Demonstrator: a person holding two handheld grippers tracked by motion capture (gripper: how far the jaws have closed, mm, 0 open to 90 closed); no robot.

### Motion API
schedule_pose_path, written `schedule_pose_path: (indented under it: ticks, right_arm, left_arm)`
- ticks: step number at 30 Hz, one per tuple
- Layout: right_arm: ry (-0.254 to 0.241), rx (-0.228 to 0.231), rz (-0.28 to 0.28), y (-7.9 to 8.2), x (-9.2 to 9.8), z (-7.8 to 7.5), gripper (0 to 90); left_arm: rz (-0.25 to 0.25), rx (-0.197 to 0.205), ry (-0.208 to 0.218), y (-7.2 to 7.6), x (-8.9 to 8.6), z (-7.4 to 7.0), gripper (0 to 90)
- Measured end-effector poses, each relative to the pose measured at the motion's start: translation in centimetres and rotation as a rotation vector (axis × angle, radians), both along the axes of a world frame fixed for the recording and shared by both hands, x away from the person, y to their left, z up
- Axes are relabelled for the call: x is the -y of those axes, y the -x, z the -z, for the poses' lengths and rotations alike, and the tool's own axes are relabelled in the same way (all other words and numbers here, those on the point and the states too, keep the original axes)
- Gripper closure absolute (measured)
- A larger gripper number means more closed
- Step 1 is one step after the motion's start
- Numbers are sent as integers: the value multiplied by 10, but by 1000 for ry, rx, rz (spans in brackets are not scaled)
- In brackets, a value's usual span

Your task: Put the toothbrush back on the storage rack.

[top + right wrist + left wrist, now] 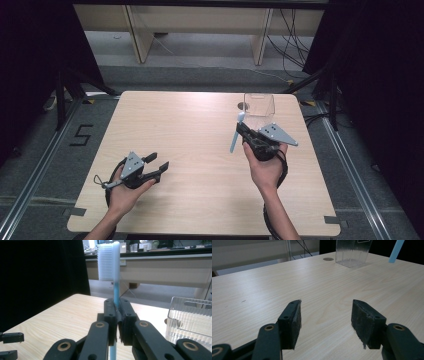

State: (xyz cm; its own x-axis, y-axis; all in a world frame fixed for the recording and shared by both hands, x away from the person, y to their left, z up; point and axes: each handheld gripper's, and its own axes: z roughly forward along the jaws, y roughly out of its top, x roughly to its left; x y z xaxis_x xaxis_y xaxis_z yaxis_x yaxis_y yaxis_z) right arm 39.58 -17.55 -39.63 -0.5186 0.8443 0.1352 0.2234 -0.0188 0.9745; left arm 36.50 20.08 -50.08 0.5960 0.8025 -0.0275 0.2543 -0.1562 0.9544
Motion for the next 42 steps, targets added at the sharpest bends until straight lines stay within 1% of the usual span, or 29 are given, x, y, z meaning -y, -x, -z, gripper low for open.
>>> schedule_pose_path:
  ticks: [1,2,4,5,6,7,8,9,10,13,14,15,17,19,21,23,25,26,28,29,31,32,34,35,36,37,40,41,42]
  right_arm:
    - [12,18,10,-1,1,-1,860]
    - [25,21,10,-2,2,-1,861]
    - [7,9,15,-2,2,-2,860]
    - [11,7,17,-3,3,-3,860]
    - [5,-6,23,-2,2,-4,860]
    - [19,15,19,-4,4,-4,860]
    - [13,5,22,-4,4,-5,860]
    - [24,26,31,-5,5,-5,860]
    - [21,16,25,-6,5,-6,860]
    - [16,16,26,-7,6,-8,860]
    - [24,27,35,-8,7,-9,860]
    - [25,15,36,-8,8,-10,860]
    - [29,36,43,-9,9,-11,860]
    - [35,34,49,-10,11,-14,860]
    - [21,30,54,-11,11,-16,861]
    - [30,45,55,-13,13,-18,860]
    - [40,44,71,-14,16,-20,860]
    - [30,38,68,-14,16,-20,860]
    - [44,56,85,-17,18,-22,860]
    - [27,45,81,-17,18,-23,860]
    - [45,55,92,-19,21,-24,860]
    - [35,47,99,-20,21,-25,860]
    - [39,56,103,-22,24,-27,860]
    - [28,54,108,-23,24,-28,860]
    - [41,64,114,-25,26,-29,860]
    - [43,65,115,-26,27,-31,860]
    - [47,70,123,-28,30,-33,860]
    - [34,60,125,-28,29,-34,860]
    - [36,63,124,-29,31,-35,860]
  left_arm:
    - [-2,3,1,0,0,1,406]
    - [-6,6,4,0,-1,1,405]
    - [-10,8,9,0,-2,3,401]
    - [-11,5,7,-1,-3,3,399]
    - [-7,12,18,-2,-3,5,398]
    - [-15,5,5,-1,-3,5,399]
    - [-15,6,9,-1,-4,5,399]
    - [-15,5,8,-1,-4,6,398]
    - [-15,5,8,-1,-4,6,398]
    - [-19,11,14,-1,-5,8,399]
    - [-19,11,14,-1,-5,8,399]
    - [-20,14,16,-1,-5,8,399]
    - [-22,16,20,-2,-6,8,399]
    - [-19,23,29,-3,-6,10,398]
    - [-21,23,28,-3,-6,10,398]
    - [-27,18,18,-2,-6,10,398]
    - [-29,23,20,-2,-6,11,398]
    - [-28,22,20,-3,-6,11,398]
    - [-29,22,22,-3,-6,12,398]
    - [-29,23,22,-3,-6,12,398]
    - [-28,27,26,-3,-6,13,398]
    - [-24,33,33,-4,-6,13,398]
    - [-23,34,32,-4,-5,14,398]
    - [-24,35,32,-4,-5,14,398]
    - [-29,27,22,-3,-6,13,398]
    - [-26,34,32,-4,-6,14,398]
    - [-32,32,24,-4,-7,14,399]
    - [-33,32,23,-4,-7,14,399]
    - [-34,30,23,-4,-7,14,399]
